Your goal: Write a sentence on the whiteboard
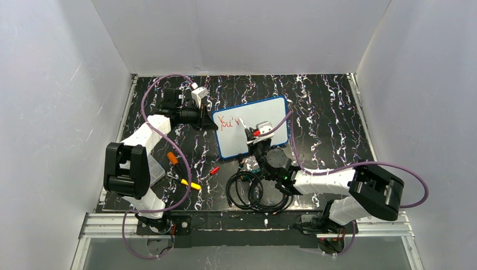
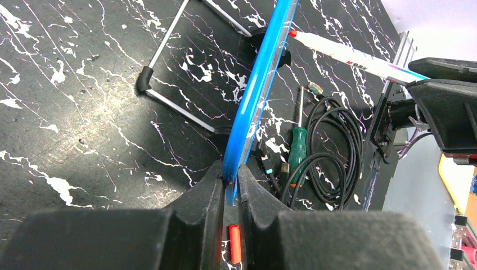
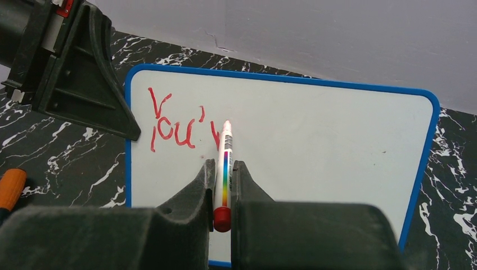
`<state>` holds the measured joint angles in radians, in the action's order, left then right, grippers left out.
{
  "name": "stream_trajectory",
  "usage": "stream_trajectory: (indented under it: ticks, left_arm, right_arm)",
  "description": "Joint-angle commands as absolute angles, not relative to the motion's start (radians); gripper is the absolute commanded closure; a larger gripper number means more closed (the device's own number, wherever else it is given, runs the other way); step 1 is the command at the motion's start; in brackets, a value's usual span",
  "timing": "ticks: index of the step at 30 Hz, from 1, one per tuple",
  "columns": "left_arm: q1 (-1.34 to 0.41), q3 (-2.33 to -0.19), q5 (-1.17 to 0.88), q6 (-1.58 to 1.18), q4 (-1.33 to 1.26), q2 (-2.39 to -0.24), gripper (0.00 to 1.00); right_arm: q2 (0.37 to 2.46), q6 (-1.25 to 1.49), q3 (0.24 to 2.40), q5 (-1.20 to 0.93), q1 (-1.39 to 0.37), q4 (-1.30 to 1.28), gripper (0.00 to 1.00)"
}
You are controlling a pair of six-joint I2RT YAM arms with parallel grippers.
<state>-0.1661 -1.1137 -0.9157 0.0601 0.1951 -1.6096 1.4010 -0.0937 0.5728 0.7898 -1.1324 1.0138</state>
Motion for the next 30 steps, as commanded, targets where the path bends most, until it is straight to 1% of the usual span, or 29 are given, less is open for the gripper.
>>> stream_trajectory:
  ticks: [1, 17, 30]
  left_arm:
    - [-0.170, -1.133, -0.928, 0.076, 0.225, -1.561, 1.00]
    - [-0.170, -1.133, -0.928, 0.076, 0.227, -1.561, 1.00]
    - [-0.170, -1.136, -0.928, 0.080, 0.229, -1.563, 1.00]
  right_arm:
    - [1.394, -0.095, 0.575, 0.824, -1.124, 1.080, 0.99]
    - [1.384, -0.058, 0.551, 0.821, -1.118, 1.036, 0.99]
    - [1.344, -0.055, 0.523, 0.872, -1.117, 1.005, 0.99]
